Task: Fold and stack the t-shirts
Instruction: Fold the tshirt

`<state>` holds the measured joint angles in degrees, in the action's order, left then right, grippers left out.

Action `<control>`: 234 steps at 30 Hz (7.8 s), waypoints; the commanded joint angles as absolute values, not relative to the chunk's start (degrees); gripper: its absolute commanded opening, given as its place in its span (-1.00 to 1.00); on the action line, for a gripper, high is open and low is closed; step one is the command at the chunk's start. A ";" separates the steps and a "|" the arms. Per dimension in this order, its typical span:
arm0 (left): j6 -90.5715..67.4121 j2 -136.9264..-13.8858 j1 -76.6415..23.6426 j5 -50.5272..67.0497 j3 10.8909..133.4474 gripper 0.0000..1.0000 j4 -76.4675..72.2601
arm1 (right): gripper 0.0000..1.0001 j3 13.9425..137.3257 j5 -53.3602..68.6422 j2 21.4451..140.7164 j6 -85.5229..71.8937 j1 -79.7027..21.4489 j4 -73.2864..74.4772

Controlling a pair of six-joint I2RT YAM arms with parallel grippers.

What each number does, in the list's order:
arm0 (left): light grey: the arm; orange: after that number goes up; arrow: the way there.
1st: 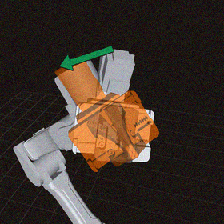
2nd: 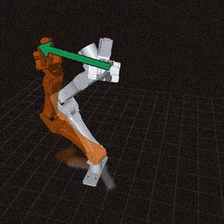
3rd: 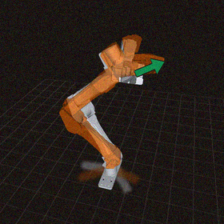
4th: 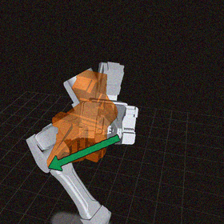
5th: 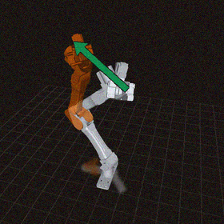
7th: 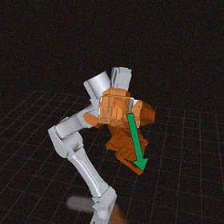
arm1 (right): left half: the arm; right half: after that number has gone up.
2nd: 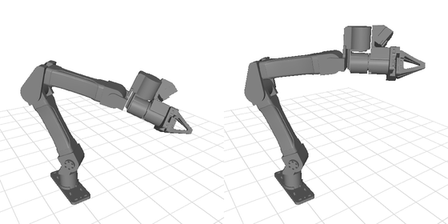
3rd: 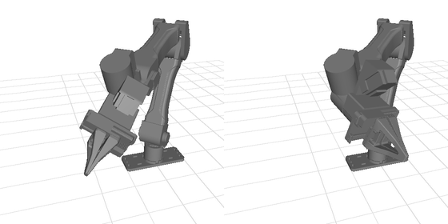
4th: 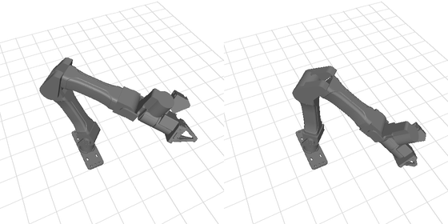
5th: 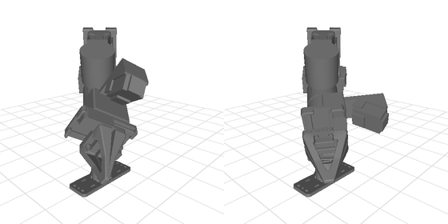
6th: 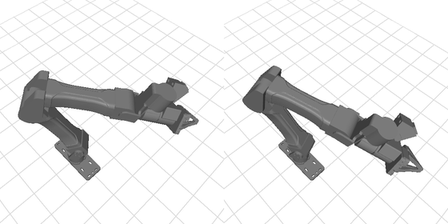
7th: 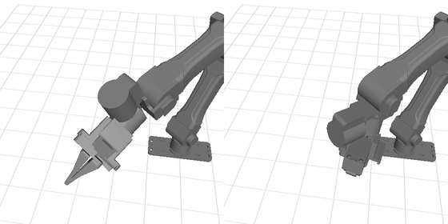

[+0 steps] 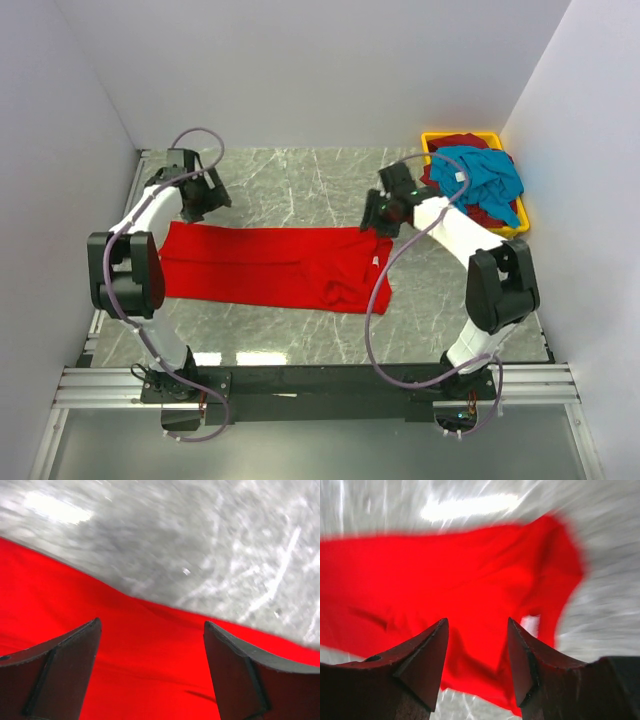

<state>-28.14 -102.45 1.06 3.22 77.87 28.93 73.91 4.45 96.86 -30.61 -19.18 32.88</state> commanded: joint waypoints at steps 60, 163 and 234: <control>-31.46 -102.30 -40.60 4.92 76.11 0.30 31.38 | 0.15 62.42 9.76 88.78 -30.59 -17.14 27.69; -47.55 -103.27 -42.72 -11.87 74.09 -0.99 38.23 | -0.34 63.37 21.18 100.98 -18.28 -23.47 26.54; -49.31 -101.60 -42.45 -12.30 72.07 -0.99 38.41 | -0.21 67.85 20.39 101.86 -17.84 -24.52 29.45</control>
